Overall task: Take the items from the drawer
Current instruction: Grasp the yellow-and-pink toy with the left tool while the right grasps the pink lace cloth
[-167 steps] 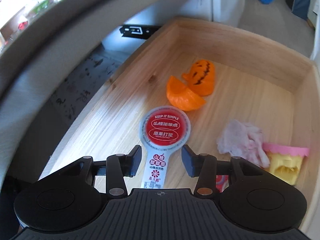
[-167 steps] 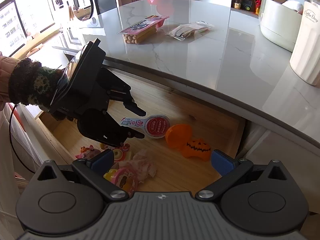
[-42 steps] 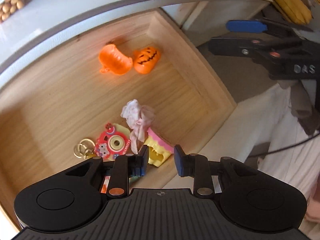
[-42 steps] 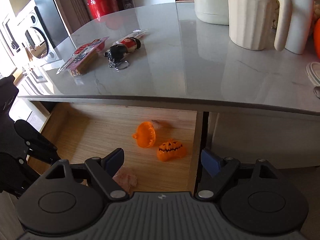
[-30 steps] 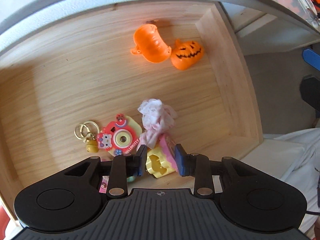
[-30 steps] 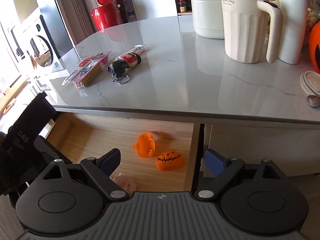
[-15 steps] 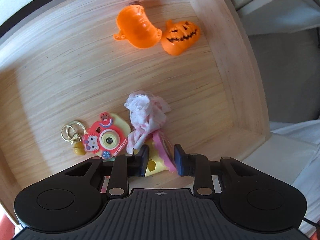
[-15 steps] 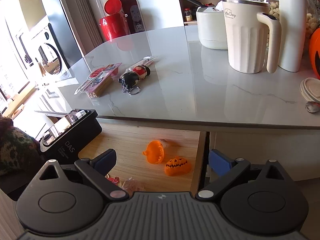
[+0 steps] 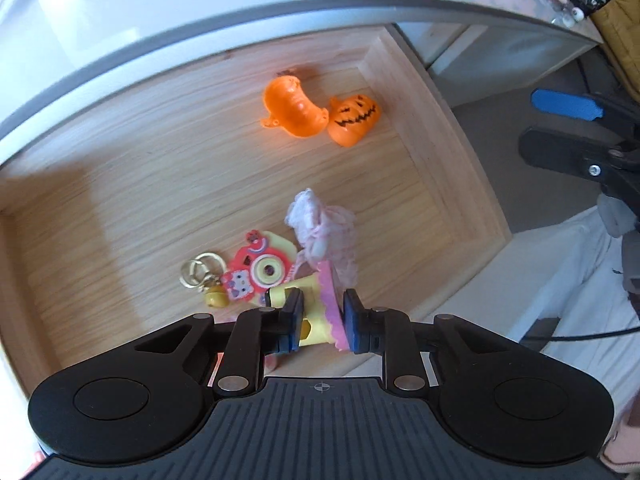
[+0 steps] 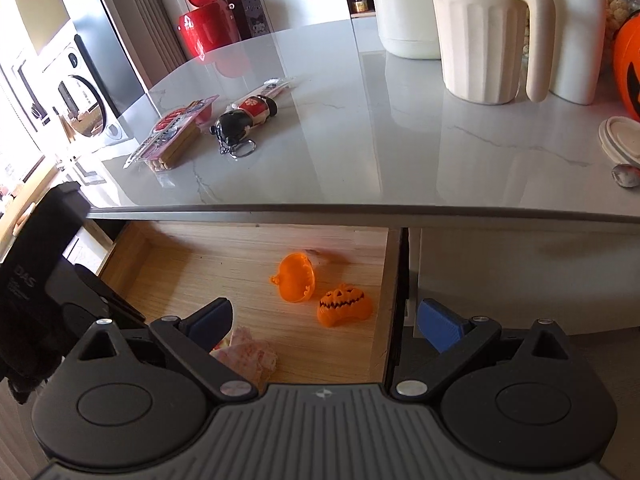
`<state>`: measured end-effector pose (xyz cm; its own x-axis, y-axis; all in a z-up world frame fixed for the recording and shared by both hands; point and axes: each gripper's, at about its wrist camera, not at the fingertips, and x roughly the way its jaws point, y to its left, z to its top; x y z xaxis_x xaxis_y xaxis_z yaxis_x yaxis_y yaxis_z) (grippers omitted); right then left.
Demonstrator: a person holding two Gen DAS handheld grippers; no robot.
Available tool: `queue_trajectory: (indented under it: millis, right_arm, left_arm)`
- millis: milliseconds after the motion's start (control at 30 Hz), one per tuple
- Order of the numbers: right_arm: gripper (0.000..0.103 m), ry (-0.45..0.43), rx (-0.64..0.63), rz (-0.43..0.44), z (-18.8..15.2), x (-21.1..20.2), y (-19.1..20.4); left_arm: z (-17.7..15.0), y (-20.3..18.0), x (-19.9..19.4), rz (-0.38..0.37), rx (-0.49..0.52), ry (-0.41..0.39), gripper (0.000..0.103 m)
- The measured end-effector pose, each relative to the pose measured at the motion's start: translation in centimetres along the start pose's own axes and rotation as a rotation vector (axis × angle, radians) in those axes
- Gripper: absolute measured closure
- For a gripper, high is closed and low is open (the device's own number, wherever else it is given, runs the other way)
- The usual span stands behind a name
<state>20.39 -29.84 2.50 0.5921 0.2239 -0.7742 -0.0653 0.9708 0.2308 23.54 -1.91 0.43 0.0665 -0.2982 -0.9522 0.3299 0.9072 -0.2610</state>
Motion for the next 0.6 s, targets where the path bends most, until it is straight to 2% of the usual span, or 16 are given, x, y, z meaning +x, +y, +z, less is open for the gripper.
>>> queue_trajectory:
  millis: [200,333,400,467,500,600]
  right_arm:
    - [0.004,0.113,-0.064,0.094,0.4,1.6,2.3]
    - [0.010,0.199,-0.294,0.068,1.5,3.7,7.0]
    - [0.014,0.278,-0.310,0.085,2.3,5.6,8.7]
    - [0.026,0.384,-0.303,0.095,2.7,7.9,10.3]
    - [0.029,0.421,-0.323,0.089,2.6,8.9,11.1]
    - [0.032,0.504,-0.499,0.011,1.2,12.0,13.7]
  left_arm:
    - [-5.4,5.3,-5.6,0.015,-0.088,-0.200,0.079]
    - [-6.5,8.1,-8.0,0.065,-0.122,-0.326,0.079]
    - [-7.0,9.9,-8.3,0.043,-0.158,-0.379,0.079]
    - [-7.6,11.1,-8.3,0.001,-0.196,-0.426,0.079]
    - [-8.0,11.8,-8.3,-0.025,-0.216,-0.449,0.079]
    - [-8.7,12.9,-7.7,-0.065,-0.250,-0.450,0.079]
